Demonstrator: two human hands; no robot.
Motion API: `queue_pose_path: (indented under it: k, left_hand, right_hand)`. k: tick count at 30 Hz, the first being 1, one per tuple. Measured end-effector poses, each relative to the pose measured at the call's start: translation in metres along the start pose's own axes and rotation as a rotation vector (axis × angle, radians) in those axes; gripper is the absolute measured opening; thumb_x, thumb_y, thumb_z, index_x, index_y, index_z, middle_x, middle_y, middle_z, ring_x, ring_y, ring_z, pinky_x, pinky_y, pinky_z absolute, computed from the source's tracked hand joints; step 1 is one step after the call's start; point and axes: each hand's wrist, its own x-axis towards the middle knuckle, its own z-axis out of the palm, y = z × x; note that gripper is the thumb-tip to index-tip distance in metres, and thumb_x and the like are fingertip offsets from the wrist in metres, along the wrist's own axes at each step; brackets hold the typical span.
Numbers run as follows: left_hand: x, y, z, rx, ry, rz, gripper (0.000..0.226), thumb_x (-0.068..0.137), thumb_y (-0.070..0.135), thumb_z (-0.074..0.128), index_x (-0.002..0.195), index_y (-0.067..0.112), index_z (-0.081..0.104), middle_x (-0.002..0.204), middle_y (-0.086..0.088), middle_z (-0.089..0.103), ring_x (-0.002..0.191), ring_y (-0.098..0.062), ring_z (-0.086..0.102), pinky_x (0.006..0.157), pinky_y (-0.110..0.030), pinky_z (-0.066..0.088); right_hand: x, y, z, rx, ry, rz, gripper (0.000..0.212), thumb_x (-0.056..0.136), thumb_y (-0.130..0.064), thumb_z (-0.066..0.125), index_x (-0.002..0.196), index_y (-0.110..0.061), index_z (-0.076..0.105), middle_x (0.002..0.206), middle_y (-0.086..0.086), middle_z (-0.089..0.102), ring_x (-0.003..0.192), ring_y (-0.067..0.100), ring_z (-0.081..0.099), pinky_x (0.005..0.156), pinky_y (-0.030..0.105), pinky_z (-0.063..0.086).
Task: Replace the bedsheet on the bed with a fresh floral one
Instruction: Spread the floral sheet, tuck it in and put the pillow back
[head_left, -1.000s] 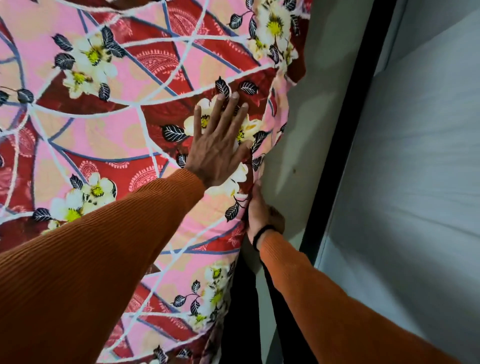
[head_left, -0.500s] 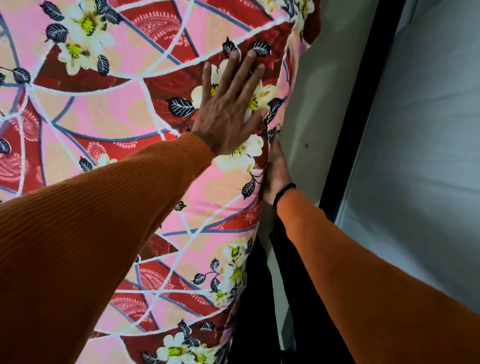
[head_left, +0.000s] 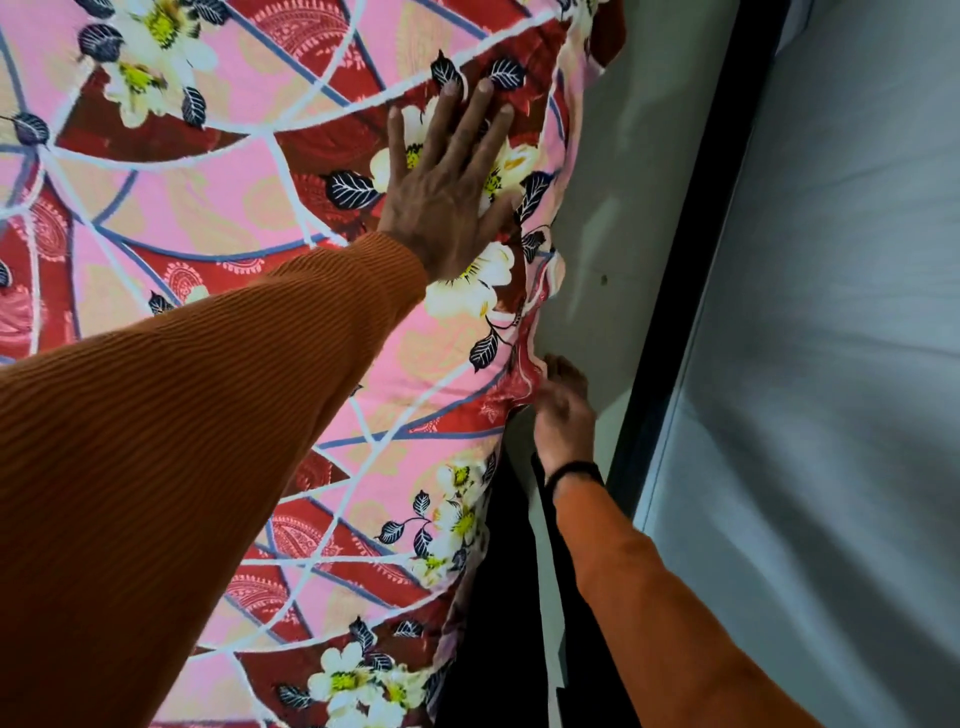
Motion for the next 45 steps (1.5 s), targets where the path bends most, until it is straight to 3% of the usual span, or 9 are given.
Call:
queue_pose_path:
  k: [4, 18, 22, 24, 28, 31, 34, 39, 45]
  left_hand:
    - [-0.009, 0.008, 0.001, -0.035, 0.003, -0.045, 0.076, 0.102, 0.066, 0.011, 0.164, 0.023, 0.002, 0.172, -0.005, -0.003, 0.158, -0.029, -0.004, 0.121, -0.067, 0.001]
    - [-0.025, 0.003, 0.013, 0.005, 0.034, 0.084, 0.079, 0.101, 0.071, 0.019, 0.164, 0.025, 0.005, 0.172, -0.004, -0.001, 0.158, -0.027, -0.003, 0.121, -0.068, 0.006]
    - [-0.026, 0.009, 0.015, 0.001, 0.058, 0.051, 0.079, 0.102, 0.070, 0.022, 0.164, 0.023, 0.006, 0.172, -0.004, 0.001, 0.158, -0.027, -0.001, 0.121, -0.067, 0.009]
    - [-0.023, 0.011, 0.013, 0.000, 0.063, 0.038, 0.080, 0.102, 0.070, 0.024, 0.164, 0.022, 0.006, 0.172, -0.004, 0.001, 0.158, -0.027, -0.001, 0.121, -0.067, 0.008]
    - [-0.012, 0.018, 0.006, -0.045, 0.102, 0.015, 0.076, 0.104, 0.065, 0.025, 0.164, 0.020, 0.008, 0.172, -0.004, 0.001, 0.158, -0.025, -0.002, 0.122, -0.065, 0.003]
    - [-0.003, 0.024, 0.004, -0.060, 0.123, -0.005, 0.073, 0.106, 0.061, 0.023, 0.164, 0.019, 0.007, 0.172, -0.004, 0.001, 0.158, -0.025, -0.003, 0.123, -0.063, -0.001]
    - [0.004, 0.030, 0.005, -0.101, 0.131, -0.022, 0.071, 0.107, 0.058, 0.024, 0.164, 0.019, 0.007, 0.172, -0.004, 0.001, 0.158, -0.025, -0.004, 0.124, -0.062, -0.001]
    - [0.020, 0.029, 0.001, -0.102, 0.147, -0.030, 0.071, 0.107, 0.058, 0.025, 0.164, 0.019, 0.008, 0.172, -0.003, 0.002, 0.158, -0.023, -0.002, 0.123, -0.062, 0.003]
    - [0.046, 0.023, -0.003, -0.083, 0.098, -0.082, 0.072, 0.106, 0.058, 0.022, 0.164, 0.018, 0.003, 0.172, -0.001, -0.002, 0.158, -0.025, -0.006, 0.123, -0.063, 0.001]
  right_hand:
    - [-0.033, 0.026, 0.021, 0.153, -0.291, 0.062, 0.032, 0.098, -0.042, 0.055, 0.110, -0.018, 0.072, 0.111, 0.002, 0.075, 0.108, 0.024, 0.069, 0.105, 0.052, 0.050]
    - [0.001, -0.014, 0.031, 0.339, -0.712, 0.274, 0.090, 0.072, -0.086, 0.060, 0.148, -0.038, 0.049, 0.143, -0.004, 0.061, 0.131, 0.021, 0.059, 0.118, 0.052, 0.037]
    - [-0.001, -0.059, 0.001, -0.348, -0.632, 0.095, 0.091, 0.081, -0.093, 0.034, 0.144, -0.030, 0.052, 0.136, -0.009, 0.052, 0.126, 0.011, 0.049, 0.104, 0.014, 0.025]
    - [0.011, -0.064, -0.018, -0.670, -0.363, -0.121, 0.088, 0.083, -0.093, 0.023, 0.120, -0.026, 0.068, 0.118, 0.003, 0.065, 0.115, 0.019, 0.059, 0.103, 0.024, 0.034]
    - [0.042, -0.065, -0.011, 0.111, -0.302, -0.146, 0.043, 0.097, -0.061, 0.055, 0.119, -0.028, 0.071, 0.113, -0.013, 0.073, 0.111, 0.007, 0.066, 0.111, 0.045, 0.046]
    - [0.057, -0.076, 0.025, 0.346, -0.443, -0.069, 0.059, 0.094, -0.065, 0.056, 0.132, -0.020, 0.067, 0.124, -0.003, 0.072, 0.114, 0.015, 0.068, 0.105, 0.046, 0.051]
    - [0.059, -0.083, 0.040, 0.421, -0.536, -0.012, 0.080, 0.084, -0.078, 0.059, 0.133, -0.014, 0.062, 0.104, -0.007, 0.070, 0.078, 0.001, 0.067, 0.068, 0.023, 0.054]
    - [0.076, -0.111, 0.041, 0.462, -0.726, 0.137, 0.078, 0.087, -0.075, 0.056, 0.145, -0.023, 0.055, 0.142, 0.005, 0.062, 0.127, 0.021, 0.062, 0.115, 0.046, 0.041]
    - [0.083, -0.133, 0.028, -0.019, -0.612, 0.037, 0.090, 0.069, -0.098, 0.043, 0.122, -0.028, 0.065, 0.115, -0.003, 0.070, 0.115, 0.013, 0.061, 0.109, 0.038, 0.042]
